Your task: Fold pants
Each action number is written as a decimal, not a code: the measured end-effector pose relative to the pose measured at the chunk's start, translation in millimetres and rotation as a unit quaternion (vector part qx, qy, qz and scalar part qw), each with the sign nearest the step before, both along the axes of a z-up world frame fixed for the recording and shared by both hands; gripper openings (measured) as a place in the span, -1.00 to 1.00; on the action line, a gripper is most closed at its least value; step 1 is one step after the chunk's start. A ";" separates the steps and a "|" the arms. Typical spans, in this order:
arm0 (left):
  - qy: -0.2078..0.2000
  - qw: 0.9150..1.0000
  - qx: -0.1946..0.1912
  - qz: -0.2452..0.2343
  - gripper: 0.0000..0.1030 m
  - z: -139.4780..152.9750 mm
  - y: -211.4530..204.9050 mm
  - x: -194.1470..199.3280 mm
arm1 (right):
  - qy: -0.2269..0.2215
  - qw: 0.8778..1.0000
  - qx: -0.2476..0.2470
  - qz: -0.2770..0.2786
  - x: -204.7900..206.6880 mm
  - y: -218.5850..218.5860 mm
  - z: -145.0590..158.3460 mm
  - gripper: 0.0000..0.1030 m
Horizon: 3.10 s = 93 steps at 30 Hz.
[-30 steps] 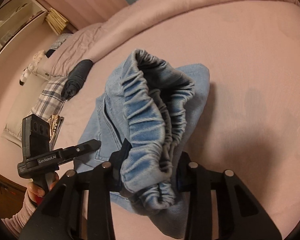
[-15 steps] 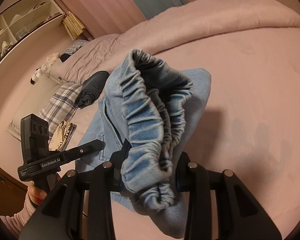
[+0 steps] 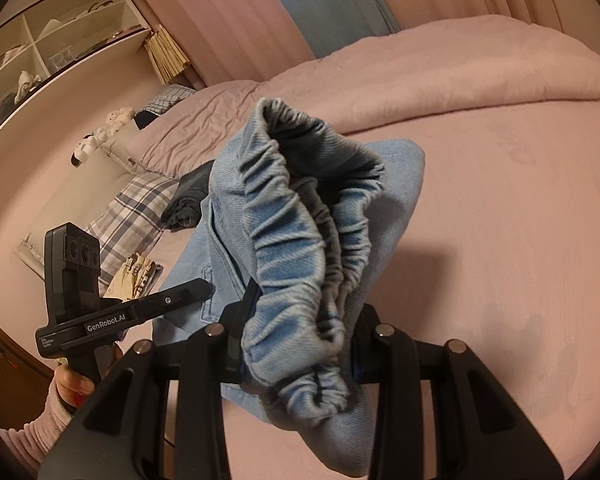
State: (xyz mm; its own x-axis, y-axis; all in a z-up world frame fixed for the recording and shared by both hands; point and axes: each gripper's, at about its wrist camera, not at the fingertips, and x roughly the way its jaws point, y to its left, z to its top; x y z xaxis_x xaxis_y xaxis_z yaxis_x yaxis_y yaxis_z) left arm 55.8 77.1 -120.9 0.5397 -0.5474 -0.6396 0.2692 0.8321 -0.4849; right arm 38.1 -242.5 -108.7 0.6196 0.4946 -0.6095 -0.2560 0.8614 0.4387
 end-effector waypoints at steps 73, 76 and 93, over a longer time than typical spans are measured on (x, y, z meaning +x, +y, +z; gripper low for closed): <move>-0.035 0.972 0.232 0.022 0.54 25.0 -72.0 74.4 | 0.038 0.984 -0.164 -0.058 111.9 16.0 21.6 0.65; -0.049 0.975 0.212 0.034 0.63 54.4 -69.9 65.6 | 0.026 0.982 -0.175 -0.058 96.1 22.5 47.4 0.79; -0.063 0.963 0.247 0.093 0.79 124.8 -73.8 34.4 | 0.000 0.977 -0.203 -0.059 55.8 33.5 123.2 0.98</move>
State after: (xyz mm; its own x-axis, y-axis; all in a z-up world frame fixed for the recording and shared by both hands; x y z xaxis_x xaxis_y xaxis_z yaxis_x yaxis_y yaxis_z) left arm 90.2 3.3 3.9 0.6892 -0.0800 -0.7202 0.1241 0.9922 0.0085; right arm 93.9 -209.0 14.5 0.6574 0.1370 -0.7410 -0.1452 0.9879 0.0539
